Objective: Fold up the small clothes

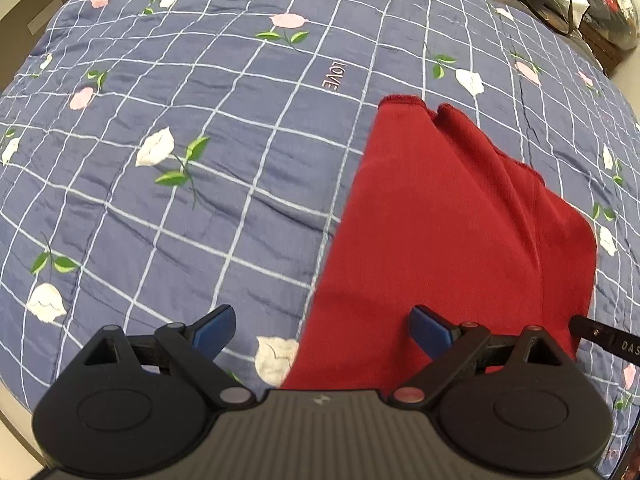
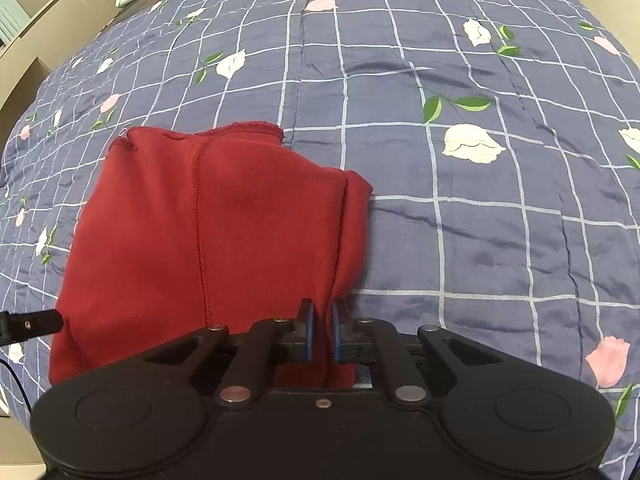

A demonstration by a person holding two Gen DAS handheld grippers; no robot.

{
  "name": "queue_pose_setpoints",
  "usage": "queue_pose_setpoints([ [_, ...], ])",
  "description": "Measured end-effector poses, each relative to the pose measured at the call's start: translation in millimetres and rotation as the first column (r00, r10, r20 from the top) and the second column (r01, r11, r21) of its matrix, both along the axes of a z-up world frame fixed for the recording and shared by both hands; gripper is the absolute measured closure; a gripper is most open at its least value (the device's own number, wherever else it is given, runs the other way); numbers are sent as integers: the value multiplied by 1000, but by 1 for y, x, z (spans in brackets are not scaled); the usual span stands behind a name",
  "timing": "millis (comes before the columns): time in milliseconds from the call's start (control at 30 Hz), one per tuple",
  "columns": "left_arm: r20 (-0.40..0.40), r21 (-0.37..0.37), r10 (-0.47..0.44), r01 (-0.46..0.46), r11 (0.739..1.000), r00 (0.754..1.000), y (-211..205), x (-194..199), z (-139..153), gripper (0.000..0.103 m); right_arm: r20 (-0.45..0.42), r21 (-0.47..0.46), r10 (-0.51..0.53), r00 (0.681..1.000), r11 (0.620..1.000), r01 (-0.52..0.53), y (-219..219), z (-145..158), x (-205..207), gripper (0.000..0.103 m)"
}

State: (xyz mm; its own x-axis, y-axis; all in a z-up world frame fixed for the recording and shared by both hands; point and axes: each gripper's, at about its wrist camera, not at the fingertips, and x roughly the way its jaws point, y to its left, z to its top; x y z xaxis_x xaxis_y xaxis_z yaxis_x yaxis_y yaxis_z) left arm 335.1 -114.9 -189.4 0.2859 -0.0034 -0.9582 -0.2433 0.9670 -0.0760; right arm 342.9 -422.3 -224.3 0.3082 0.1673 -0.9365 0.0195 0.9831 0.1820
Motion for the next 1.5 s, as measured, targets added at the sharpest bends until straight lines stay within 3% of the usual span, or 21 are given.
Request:
queue_pose_setpoints([
  [233,7,13,22,-22,1000,1000,11,5,4,7,2,-11,-9,1000,1000,10,-1,2,-2,96],
  [600,-15,21,-90,90,996,996,5,28,-13,5,-15,-30,21,1000,999,-22,2,0,1,95],
  [900,-29,-2,-143,143,990,989,-2,51,-30,4,-38,-27,10,999,1000,-11,0,-4,3,87],
  [1100,-40,-15,-157,157,988,987,-3,57,-35,3,-55,1,-31,998,1000,31,-6,-3,8,64],
  [1167,-44,-20,-159,158,987,986,-4,59,-37,3,-51,14,-43,998,999,44,-6,-1,12,48],
  [1267,-52,-33,-165,163,986,985,-5,62,-38,3,-48,48,-59,997,997,61,-5,1,17,36],
  [1367,-61,-58,-172,169,984,983,-7,66,-38,5,-57,76,-70,996,994,74,-1,0,23,29],
  [1500,-63,-115,-189,181,977,980,-13,68,-38,15,-84,66,-81,993,994,87,7,-6,26,30],
])
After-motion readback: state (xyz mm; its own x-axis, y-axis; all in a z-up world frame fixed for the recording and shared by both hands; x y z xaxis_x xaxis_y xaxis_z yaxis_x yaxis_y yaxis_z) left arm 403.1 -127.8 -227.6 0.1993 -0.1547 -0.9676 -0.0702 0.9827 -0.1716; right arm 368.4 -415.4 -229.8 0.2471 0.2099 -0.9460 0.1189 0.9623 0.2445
